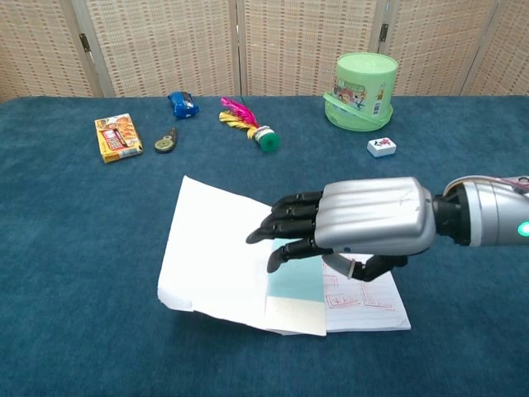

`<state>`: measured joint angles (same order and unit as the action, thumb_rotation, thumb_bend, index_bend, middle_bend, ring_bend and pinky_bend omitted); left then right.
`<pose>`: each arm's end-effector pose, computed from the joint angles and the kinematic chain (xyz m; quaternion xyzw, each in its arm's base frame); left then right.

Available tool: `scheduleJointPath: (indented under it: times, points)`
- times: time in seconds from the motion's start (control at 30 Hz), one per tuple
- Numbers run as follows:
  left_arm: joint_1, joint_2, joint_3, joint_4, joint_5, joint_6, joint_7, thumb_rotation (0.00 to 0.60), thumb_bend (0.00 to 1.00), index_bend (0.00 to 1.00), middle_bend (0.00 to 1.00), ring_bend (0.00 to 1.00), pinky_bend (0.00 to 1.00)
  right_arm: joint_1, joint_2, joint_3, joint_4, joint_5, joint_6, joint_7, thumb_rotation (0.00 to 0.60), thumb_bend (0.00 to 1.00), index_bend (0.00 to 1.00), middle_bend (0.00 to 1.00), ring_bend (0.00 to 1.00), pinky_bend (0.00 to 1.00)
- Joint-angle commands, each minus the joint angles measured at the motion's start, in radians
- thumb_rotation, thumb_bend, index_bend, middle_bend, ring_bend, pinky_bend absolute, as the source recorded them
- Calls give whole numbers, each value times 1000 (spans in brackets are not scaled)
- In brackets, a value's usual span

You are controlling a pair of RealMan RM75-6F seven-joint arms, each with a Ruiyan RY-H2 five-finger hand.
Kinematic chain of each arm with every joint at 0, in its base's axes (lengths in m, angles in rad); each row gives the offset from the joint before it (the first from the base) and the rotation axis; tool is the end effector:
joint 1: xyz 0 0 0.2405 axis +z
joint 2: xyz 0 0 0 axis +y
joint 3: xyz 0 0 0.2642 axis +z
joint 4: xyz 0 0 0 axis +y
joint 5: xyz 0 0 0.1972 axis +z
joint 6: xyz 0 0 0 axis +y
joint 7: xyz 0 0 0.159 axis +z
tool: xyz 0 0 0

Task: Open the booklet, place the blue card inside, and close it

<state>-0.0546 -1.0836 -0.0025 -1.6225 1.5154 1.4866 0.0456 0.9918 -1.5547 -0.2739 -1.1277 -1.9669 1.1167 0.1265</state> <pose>-0.3209 0.1765 0.1773 -0.6141 -0.3850 -0.3483 0.5944 -0.1362 -0.3094 -0.0448 0.9349 -0.0370 0.3294 0.1268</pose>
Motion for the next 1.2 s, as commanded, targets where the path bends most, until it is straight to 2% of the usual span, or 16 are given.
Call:
scheduleJointPath:
  times: [0.03, 0.4, 1.2]
  points:
    - [2, 2, 0, 2, -1, 2, -2, 600, 221, 234, 116, 168, 192, 7, -16, 5, -19, -4, -25, -15, 600, 852, 220, 21, 0, 0]
    - [5, -4, 2, 18, -2, 1, -19, 600, 221, 234, 116, 168, 192, -7, -15, -1, -46, -11, -60, -72, 600, 958, 279, 21, 0, 0]
    - [4, -7, 3, 32, -2, -6, -29, 600, 221, 234, 115, 168, 192, -30, -65, 17, -6, -22, -58, -83, 600, 960, 279, 21, 0, 0]
